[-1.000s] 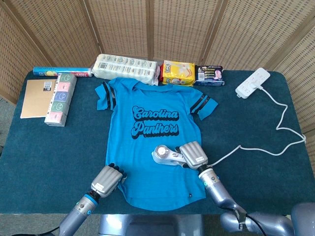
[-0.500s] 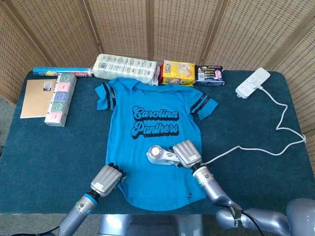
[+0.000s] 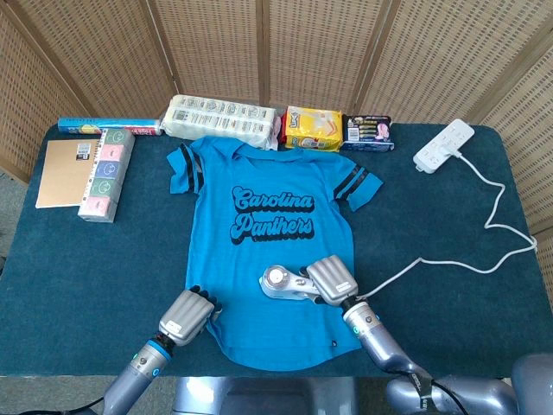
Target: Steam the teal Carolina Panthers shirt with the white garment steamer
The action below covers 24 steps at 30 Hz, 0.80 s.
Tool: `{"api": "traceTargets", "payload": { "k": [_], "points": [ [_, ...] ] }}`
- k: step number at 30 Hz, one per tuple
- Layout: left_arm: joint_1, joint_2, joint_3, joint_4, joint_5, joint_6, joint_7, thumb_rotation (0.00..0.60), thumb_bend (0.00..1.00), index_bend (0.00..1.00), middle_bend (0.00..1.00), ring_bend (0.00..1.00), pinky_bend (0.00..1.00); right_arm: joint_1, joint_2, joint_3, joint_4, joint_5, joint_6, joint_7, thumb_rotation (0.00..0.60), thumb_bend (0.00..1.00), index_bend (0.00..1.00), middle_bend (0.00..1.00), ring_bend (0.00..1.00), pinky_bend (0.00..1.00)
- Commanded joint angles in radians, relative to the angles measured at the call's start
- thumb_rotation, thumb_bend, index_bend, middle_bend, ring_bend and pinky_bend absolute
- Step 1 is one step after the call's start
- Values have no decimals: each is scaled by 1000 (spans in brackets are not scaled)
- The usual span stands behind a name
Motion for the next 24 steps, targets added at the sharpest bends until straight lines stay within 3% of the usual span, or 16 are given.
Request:
{"api": "traceTargets", "payload": {
  "k": [1,10,24],
  "points": [
    [1,0,1,-1,1,1,0,600,488,630,622,485,366,-10,12,-12,-17,-4,7,-2,600,367,684,743,836,840],
    [3,0,3,-5,5,4,4,600,488,630,621,484,366,-35,26,-34,-40,-21,26,7,600,366,685,743,836,840],
    [5,-3,1,-9,-1,4,15,600,489,630,621,485,366,-6,-28,25,104,-12,5,50,600,367,685,743,836,840]
  ]
}}
